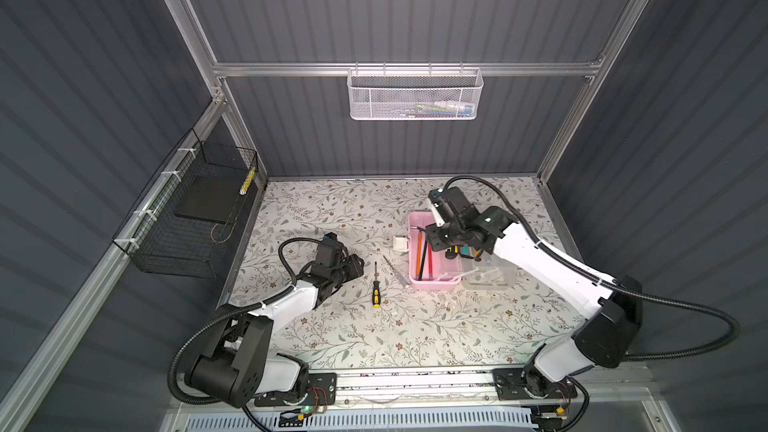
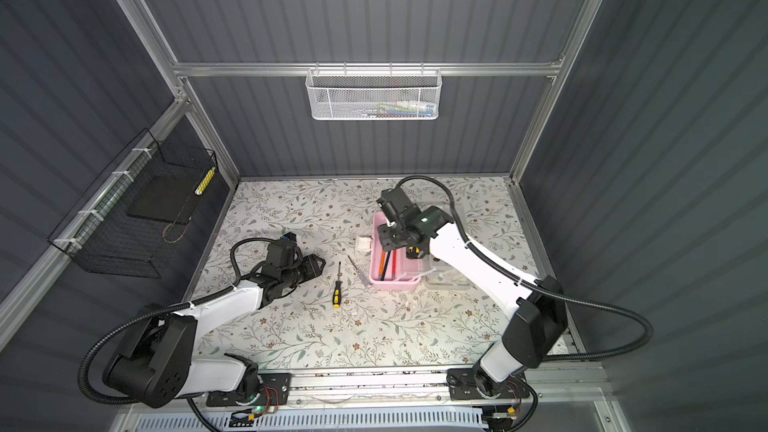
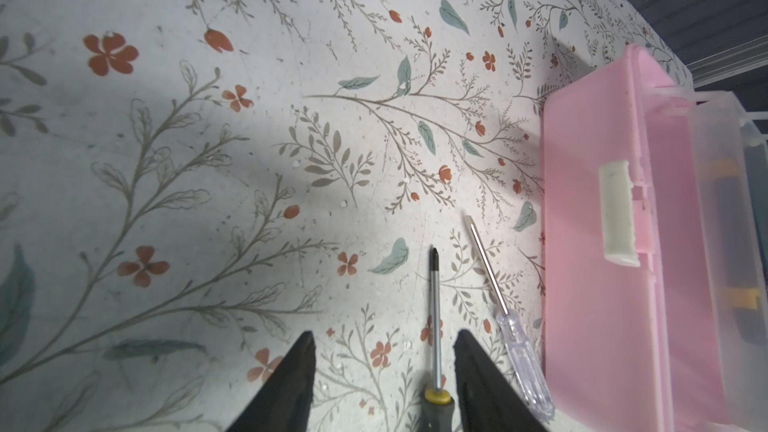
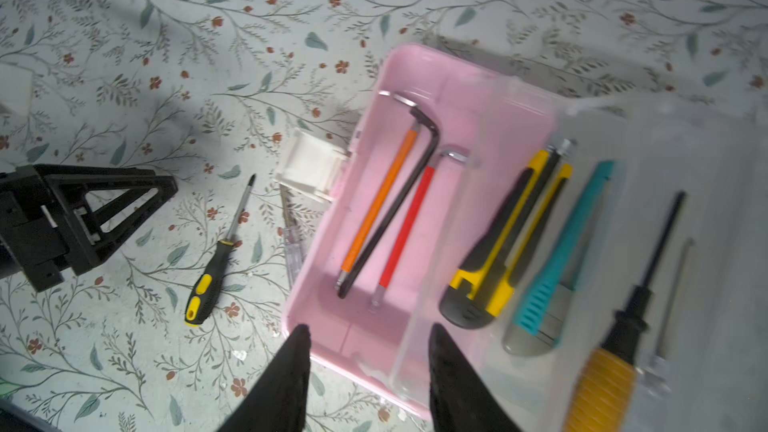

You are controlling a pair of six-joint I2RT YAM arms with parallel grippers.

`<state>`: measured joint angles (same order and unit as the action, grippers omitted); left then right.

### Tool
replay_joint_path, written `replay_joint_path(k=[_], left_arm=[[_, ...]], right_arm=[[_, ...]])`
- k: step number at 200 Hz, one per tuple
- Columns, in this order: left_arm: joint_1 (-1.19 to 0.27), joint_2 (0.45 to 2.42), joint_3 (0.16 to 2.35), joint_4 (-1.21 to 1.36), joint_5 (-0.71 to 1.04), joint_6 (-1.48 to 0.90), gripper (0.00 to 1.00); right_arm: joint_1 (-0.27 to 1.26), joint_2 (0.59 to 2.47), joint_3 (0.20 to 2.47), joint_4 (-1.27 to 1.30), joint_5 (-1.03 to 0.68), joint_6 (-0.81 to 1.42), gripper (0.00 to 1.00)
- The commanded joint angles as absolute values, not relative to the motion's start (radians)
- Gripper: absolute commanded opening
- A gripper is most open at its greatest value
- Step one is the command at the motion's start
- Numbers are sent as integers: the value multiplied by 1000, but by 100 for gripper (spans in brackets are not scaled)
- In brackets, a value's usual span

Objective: Pack the tool kit
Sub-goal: 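Return the right gripper to the other clear-handled screwdriver and close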

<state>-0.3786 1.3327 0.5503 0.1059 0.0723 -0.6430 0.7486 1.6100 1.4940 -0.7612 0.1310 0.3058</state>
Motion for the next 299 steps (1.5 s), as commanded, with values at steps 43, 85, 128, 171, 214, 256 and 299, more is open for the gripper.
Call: replay_joint_path(k=[43, 85, 128, 171, 214, 256, 299], left_arm=[[-376, 1198, 484, 63, 176, -641, 56], [-379, 1159, 458, 46, 185, -635, 56], [-378, 1194, 453, 88, 197, -642, 56], [-379, 1218, 449, 109, 195, -651, 56], [-379, 1230, 447, 117, 186, -653, 55], [-379, 1250, 448, 127, 183, -656, 55], [-379, 1260, 454, 128, 178, -653, 55]], right_arm=[[886, 1906, 1651, -765, 19, 277, 48], [889, 2013, 1676, -765, -5, 268, 48], [890, 2083, 1710, -781, -5, 260, 46], [888, 2170, 1771, -828, 51, 260, 44], [882, 2218, 1795, -833, 66, 267, 42], [881, 2257, 1827, -853, 88, 272, 41], [877, 2298, 1871, -894, 89, 270, 39]])
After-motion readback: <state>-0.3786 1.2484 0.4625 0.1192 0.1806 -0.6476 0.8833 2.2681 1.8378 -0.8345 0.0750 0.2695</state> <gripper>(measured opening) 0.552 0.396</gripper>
